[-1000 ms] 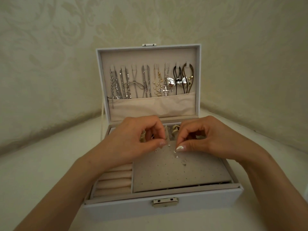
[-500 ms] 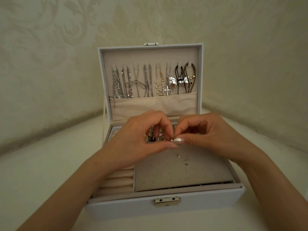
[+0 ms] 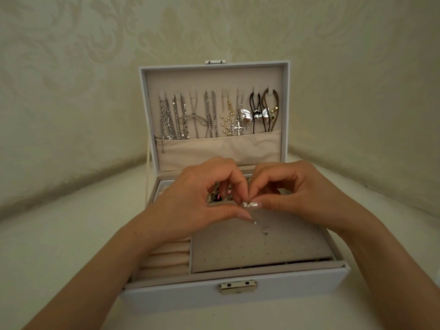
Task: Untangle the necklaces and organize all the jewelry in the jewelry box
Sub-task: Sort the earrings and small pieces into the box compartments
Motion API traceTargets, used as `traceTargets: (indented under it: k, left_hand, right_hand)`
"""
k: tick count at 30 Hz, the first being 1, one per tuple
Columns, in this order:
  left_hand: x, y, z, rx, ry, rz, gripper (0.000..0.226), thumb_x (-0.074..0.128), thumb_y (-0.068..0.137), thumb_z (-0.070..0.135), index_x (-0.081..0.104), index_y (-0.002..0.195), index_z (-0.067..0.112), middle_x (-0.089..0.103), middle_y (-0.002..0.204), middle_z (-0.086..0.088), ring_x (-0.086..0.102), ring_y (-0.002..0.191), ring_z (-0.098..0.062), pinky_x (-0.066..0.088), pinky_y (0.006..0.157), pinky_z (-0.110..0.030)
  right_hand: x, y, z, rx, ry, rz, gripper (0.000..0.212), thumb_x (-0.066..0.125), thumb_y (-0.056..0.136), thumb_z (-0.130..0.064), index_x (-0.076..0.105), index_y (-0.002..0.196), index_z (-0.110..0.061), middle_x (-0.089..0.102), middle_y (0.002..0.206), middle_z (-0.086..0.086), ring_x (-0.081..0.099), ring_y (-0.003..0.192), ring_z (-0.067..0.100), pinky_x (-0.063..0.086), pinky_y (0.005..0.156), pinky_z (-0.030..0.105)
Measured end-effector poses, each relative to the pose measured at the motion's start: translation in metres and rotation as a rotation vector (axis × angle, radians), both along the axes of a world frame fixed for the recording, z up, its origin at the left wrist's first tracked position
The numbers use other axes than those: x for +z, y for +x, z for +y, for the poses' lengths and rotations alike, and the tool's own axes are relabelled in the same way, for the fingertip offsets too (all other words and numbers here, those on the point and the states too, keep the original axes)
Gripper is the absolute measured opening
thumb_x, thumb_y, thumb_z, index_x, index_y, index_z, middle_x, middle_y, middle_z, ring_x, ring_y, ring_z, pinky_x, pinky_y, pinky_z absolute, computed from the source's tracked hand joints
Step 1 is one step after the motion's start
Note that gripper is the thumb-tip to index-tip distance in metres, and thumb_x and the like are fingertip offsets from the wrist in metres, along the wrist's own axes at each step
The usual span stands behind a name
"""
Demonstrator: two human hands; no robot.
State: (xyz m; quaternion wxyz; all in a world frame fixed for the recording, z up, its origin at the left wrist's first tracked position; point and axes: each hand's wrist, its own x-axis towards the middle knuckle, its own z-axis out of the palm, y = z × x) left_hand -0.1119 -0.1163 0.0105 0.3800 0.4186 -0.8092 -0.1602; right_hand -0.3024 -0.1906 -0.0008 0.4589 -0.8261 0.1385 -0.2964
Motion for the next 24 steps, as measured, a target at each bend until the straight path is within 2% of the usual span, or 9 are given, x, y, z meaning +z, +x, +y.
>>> traceTargets:
  k: [6, 9, 11, 15, 19, 24]
  left_hand:
    - [-0.0011, 0.0001, 0.0001, -0.016, 0.003, 0.018, 0.016, 0.074, 0.07, 0.031, 0.062, 0.08, 0.027, 0.058, 0.078, 0.007, 0.051, 0.072, -0.013, 0.04, 0.068, -0.017]
    - [-0.001, 0.0002, 0.0005, -0.021, -0.006, 0.013, 0.015, 0.074, 0.071, 0.029, 0.064, 0.079, 0.022, 0.058, 0.078, 0.007, 0.052, 0.072, -0.014, 0.04, 0.069, -0.017]
    - [-0.001, 0.0016, 0.0001, -0.004, -0.017, 0.006, 0.015, 0.072, 0.072, 0.03, 0.065, 0.079, 0.019, 0.059, 0.078, 0.007, 0.052, 0.072, -0.012, 0.04, 0.068, -0.015]
    - [-0.0018, 0.0031, -0.0026, 0.082, -0.045, -0.006, 0.018, 0.068, 0.075, 0.034, 0.066, 0.08, 0.017, 0.06, 0.076, 0.012, 0.05, 0.07, -0.001, 0.036, 0.067, -0.007]
    - [-0.0022, 0.008, -0.0057, 0.225, 0.004, 0.079, 0.009, 0.068, 0.076, 0.032, 0.068, 0.079, 0.024, 0.063, 0.074, 0.015, 0.05, 0.066, 0.0, 0.036, 0.063, -0.008]
    - [-0.002, 0.0079, -0.0061, 0.232, 0.065, 0.118, 0.008, 0.073, 0.078, 0.024, 0.068, 0.083, 0.024, 0.066, 0.073, 0.013, 0.051, 0.062, 0.0, 0.037, 0.058, -0.012]
  right_hand:
    - [-0.001, 0.0004, -0.0005, 0.021, -0.005, -0.018, 0.008, 0.074, 0.072, -0.024, 0.072, 0.079, -0.02, 0.062, 0.075, 0.01, 0.045, 0.065, 0.035, 0.038, 0.061, 0.031]
    - [-0.0006, 0.0003, -0.0008, 0.021, -0.007, -0.016, 0.011, 0.074, 0.071, -0.027, 0.072, 0.079, -0.02, 0.062, 0.076, 0.011, 0.044, 0.066, 0.039, 0.038, 0.06, 0.04]
    - [0.0013, -0.0022, -0.0015, 0.009, -0.006, 0.017, 0.013, 0.076, 0.068, -0.029, 0.072, 0.079, -0.022, 0.063, 0.076, 0.006, 0.045, 0.067, 0.041, 0.039, 0.059, 0.042]
    - [0.0041, -0.0075, -0.0032, 0.02, -0.028, 0.149, 0.014, 0.082, 0.066, -0.023, 0.074, 0.077, -0.023, 0.066, 0.079, 0.002, 0.051, 0.07, 0.033, 0.042, 0.063, 0.037]
    - [0.0013, -0.0035, -0.0021, 0.03, -0.042, 0.248, 0.011, 0.08, 0.066, -0.024, 0.075, 0.076, -0.02, 0.066, 0.079, 0.001, 0.056, 0.072, 0.028, 0.046, 0.068, 0.043]
    - [0.0019, -0.0011, -0.0013, -0.004, -0.062, 0.282, 0.009, 0.08, 0.067, -0.024, 0.074, 0.073, -0.02, 0.066, 0.075, -0.005, 0.056, 0.066, 0.021, 0.046, 0.061, 0.029]
